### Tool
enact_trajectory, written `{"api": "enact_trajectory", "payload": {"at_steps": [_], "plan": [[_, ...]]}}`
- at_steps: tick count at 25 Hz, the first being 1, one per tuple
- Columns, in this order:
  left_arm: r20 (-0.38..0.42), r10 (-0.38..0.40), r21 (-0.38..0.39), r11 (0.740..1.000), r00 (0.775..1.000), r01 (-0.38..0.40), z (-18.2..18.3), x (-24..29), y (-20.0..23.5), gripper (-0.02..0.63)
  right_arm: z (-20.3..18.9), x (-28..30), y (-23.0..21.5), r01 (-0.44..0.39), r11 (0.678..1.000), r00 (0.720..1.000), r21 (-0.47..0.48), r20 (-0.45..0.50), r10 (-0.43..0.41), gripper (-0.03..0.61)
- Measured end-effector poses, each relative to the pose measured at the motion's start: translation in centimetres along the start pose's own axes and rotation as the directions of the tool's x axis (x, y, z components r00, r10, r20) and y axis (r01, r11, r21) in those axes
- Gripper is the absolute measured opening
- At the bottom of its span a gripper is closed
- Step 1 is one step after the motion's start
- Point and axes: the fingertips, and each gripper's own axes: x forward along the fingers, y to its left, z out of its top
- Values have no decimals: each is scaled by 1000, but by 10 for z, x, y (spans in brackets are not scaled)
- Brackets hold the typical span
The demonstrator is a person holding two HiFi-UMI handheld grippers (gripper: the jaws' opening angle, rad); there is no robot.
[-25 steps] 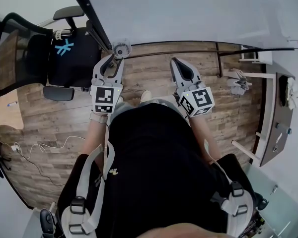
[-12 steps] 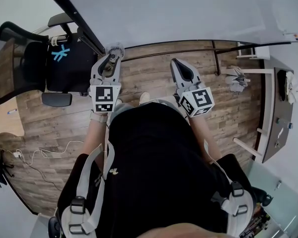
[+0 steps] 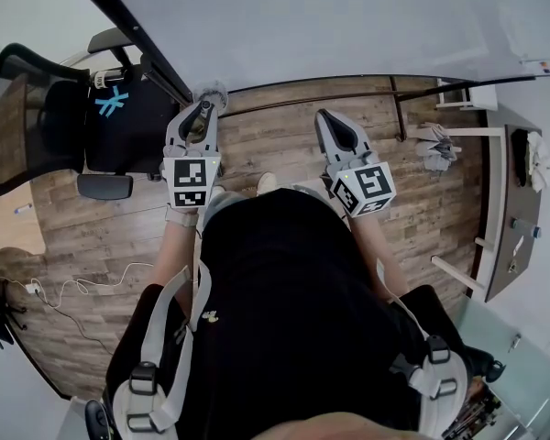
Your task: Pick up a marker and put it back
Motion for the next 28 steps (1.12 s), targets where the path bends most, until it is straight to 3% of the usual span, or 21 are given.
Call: {"api": "enact_trajectory", "payload": {"at_steps": [15, 22, 28], "plan": [[57, 45, -22, 999, 997, -43, 35, -21, 12, 74, 17, 20, 17, -102, 995, 994, -14, 24, 102, 15], [123, 77, -45, 996, 989, -72, 60, -40, 20, 74, 25, 39, 37, -181, 983, 983, -18, 32, 181, 15], [187, 115, -20, 993, 976, -114, 86, -64, 23, 72, 34, 53, 57, -252, 967, 967, -26, 43, 253, 15]]}}
